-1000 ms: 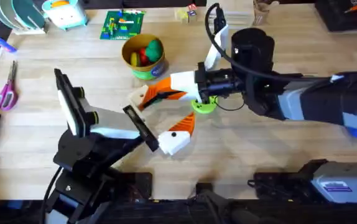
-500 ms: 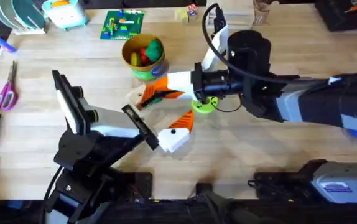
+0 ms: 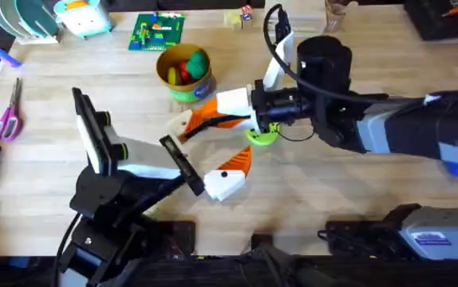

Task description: Pick up the gripper from the table and insert it into the empty holder that is missing its gripper. Then pick up a screw, insert it into the mounting hole, and use the screwdriver to tighten it. Finally, clean up the table by picking up the vegetable and placing it into the bucket.

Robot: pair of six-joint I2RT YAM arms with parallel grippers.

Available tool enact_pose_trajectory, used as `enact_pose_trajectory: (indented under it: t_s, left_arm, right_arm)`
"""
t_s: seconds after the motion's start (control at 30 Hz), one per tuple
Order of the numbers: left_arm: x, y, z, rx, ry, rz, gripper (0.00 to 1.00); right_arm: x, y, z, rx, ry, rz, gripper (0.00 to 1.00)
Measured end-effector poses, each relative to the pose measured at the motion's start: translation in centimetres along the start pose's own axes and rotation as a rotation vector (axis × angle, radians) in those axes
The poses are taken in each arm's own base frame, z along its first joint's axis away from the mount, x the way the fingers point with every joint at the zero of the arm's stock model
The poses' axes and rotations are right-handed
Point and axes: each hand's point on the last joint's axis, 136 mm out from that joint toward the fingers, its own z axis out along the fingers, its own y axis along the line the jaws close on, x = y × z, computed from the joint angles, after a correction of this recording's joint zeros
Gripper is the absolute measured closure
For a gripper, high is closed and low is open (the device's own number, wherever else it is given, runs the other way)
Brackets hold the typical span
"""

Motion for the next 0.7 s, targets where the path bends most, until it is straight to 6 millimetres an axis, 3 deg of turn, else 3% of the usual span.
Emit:
enact_pose_trajectory:
  t_s: [0.2,0.37,0.7]
  left_arm:
    - [0.1,-0.3,0.0,0.016,0.003,0.004,0.008]
    - [0.3,-1.6,0.0,0.087,0.016,0.016,0.008]
    - [0.4,-2.0,0.0,0.109,0.02,0.02,0.008]
  right_arm:
    - [0.1,0.0,-0.1,-0.007,0.013,-0.01,0.684]
    - [0.4,0.2,-0.2,-0.019,0.031,-0.017,0.598]
    - [0.4,0.3,-0.4,-0.025,0.039,-0.02,0.425]
